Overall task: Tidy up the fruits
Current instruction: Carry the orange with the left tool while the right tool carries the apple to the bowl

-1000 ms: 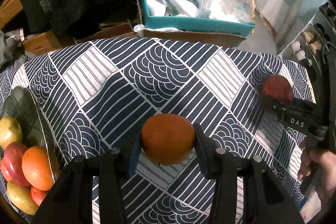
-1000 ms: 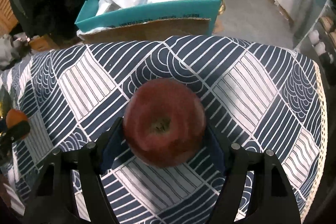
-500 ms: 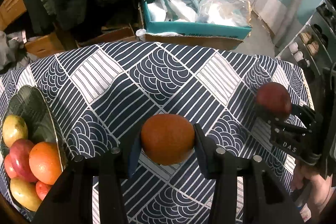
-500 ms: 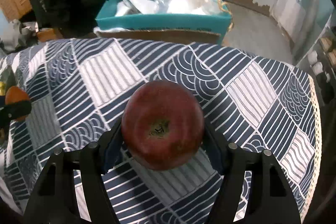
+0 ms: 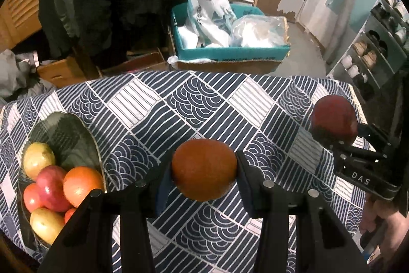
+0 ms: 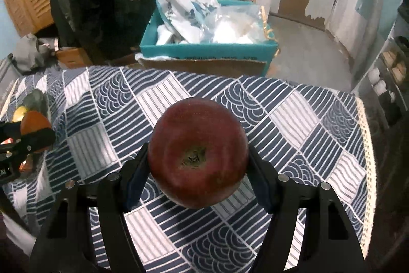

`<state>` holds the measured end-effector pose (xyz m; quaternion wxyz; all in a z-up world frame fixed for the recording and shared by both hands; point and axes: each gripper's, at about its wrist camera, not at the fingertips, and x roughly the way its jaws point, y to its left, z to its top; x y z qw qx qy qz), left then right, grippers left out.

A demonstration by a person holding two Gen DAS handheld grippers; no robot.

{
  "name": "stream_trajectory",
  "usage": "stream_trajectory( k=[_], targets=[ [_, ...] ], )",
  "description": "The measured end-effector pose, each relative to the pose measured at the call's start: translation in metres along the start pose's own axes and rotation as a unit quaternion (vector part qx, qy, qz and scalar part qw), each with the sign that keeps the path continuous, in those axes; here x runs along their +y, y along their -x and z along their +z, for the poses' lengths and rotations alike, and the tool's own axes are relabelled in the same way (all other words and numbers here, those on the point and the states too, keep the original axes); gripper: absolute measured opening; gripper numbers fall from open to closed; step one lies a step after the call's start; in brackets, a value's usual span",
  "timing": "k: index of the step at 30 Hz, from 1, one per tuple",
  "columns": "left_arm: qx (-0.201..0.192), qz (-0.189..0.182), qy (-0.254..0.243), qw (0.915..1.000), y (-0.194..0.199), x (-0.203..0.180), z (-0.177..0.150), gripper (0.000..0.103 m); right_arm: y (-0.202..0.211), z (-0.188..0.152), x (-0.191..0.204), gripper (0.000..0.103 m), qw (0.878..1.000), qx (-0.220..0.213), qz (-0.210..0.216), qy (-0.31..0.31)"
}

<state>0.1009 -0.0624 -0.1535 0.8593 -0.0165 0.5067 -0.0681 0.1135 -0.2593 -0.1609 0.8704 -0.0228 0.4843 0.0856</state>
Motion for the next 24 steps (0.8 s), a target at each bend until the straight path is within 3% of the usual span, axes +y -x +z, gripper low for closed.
stream_trajectory(
  k=[24],
  targets=[
    [-0.066,0.003,-0.018,0.9977,0.089,0.007,-0.006,0.047,0.104,0.018,0.045,0.071,0.997,-0.067,0.029,0.011]
  ],
)
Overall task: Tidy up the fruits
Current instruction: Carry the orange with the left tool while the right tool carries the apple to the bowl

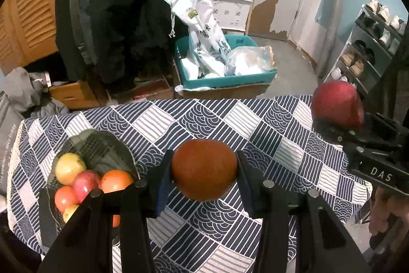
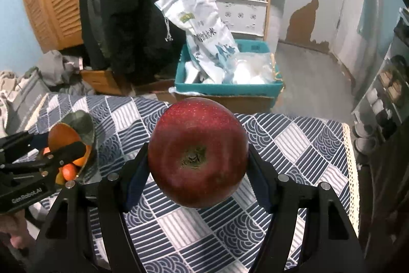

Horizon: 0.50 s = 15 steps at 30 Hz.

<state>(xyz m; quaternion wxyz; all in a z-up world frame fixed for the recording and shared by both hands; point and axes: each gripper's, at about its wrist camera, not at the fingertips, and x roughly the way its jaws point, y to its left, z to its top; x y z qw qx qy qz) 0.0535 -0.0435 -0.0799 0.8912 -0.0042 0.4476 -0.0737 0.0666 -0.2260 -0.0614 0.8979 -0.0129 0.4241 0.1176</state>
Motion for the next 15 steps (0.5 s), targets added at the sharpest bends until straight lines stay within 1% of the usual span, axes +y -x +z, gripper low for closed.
stream_trajectory(
  k=[5,15],
  targets=[
    [-0.009,-0.007,0.008,0.9999,0.014,0.009,-0.001,0.047,0.009,0.001,0.012,0.071,1.000,-0.010,-0.005,0.018],
    [-0.023,0.001,0.025,0.9994,0.034,0.033,-0.004,0.047,0.016,0.009,0.039,0.071,0.999,-0.021,0.019,0.036]
  ],
)
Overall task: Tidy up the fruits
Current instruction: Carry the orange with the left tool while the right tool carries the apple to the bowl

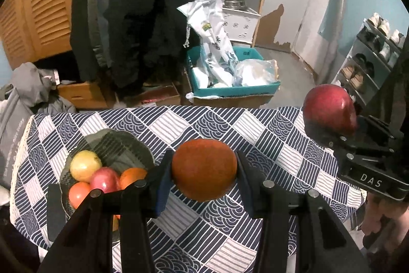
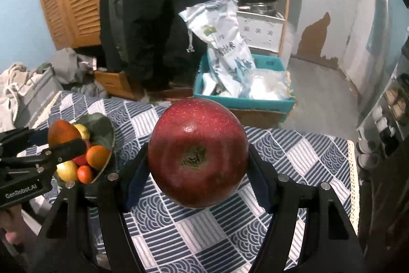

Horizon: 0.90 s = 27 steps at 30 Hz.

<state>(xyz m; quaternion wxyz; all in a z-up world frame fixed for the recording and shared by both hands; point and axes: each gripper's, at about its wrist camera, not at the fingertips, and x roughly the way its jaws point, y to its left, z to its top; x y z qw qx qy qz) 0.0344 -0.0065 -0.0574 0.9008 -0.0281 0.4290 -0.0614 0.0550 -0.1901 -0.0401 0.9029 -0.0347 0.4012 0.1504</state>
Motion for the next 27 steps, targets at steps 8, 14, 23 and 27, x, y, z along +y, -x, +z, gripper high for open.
stream_trajectory(
  k=[8,14,23,27],
  targets=[
    [-0.004,0.020,0.018,0.9996,0.004,0.026,-0.003,0.047,-0.009,0.009,0.023,0.071,1.000,0.003,0.022,0.011],
    [-0.002,0.039,0.036,0.9986,0.002,0.052,-0.008,0.047,-0.022,0.017,0.045,0.071,0.999,0.010,0.044,0.016],
    [0.016,0.068,0.075,0.9948,-0.009,0.102,-0.022,0.047,-0.054,0.026,0.092,0.071,0.996,0.028,0.073,0.037],
    [0.025,0.082,0.089,0.9924,-0.016,0.121,-0.029,0.047,-0.070,0.029,0.113,0.071,0.994,0.037,0.088,0.046]
  ],
)
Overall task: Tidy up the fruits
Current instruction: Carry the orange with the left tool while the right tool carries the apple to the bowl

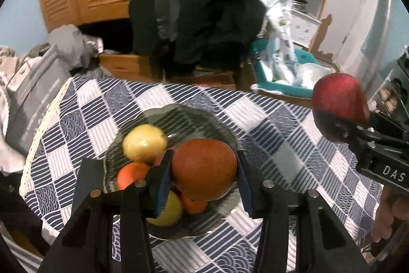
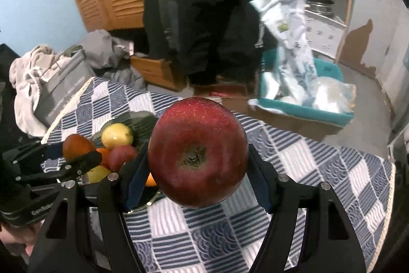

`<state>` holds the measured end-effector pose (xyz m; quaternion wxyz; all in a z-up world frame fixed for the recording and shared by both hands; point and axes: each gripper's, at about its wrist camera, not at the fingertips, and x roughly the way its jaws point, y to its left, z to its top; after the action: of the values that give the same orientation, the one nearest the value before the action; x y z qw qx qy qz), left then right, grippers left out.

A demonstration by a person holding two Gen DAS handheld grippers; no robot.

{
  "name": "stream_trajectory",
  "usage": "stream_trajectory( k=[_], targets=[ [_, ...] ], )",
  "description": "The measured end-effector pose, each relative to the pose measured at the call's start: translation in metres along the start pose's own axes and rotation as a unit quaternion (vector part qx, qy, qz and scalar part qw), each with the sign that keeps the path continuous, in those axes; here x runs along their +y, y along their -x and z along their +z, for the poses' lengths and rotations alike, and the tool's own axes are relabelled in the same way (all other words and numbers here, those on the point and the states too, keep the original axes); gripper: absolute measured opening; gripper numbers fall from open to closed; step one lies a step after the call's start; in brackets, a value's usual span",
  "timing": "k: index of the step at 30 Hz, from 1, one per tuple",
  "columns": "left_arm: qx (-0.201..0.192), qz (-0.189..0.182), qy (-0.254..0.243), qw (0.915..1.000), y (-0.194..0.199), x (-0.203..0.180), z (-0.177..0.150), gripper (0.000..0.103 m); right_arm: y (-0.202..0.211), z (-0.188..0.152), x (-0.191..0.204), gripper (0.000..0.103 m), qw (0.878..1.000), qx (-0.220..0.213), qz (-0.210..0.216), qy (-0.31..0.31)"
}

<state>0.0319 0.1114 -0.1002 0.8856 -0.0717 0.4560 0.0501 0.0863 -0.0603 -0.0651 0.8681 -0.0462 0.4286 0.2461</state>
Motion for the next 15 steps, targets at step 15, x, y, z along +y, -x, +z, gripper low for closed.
stream_trajectory(
  k=[15],
  targets=[
    [0.055,0.027,0.039,0.9974,-0.046,0.048,-0.017,0.047,-0.078,-0.003,0.053,0.071,0.996,0.059,0.048,0.038]
  ],
)
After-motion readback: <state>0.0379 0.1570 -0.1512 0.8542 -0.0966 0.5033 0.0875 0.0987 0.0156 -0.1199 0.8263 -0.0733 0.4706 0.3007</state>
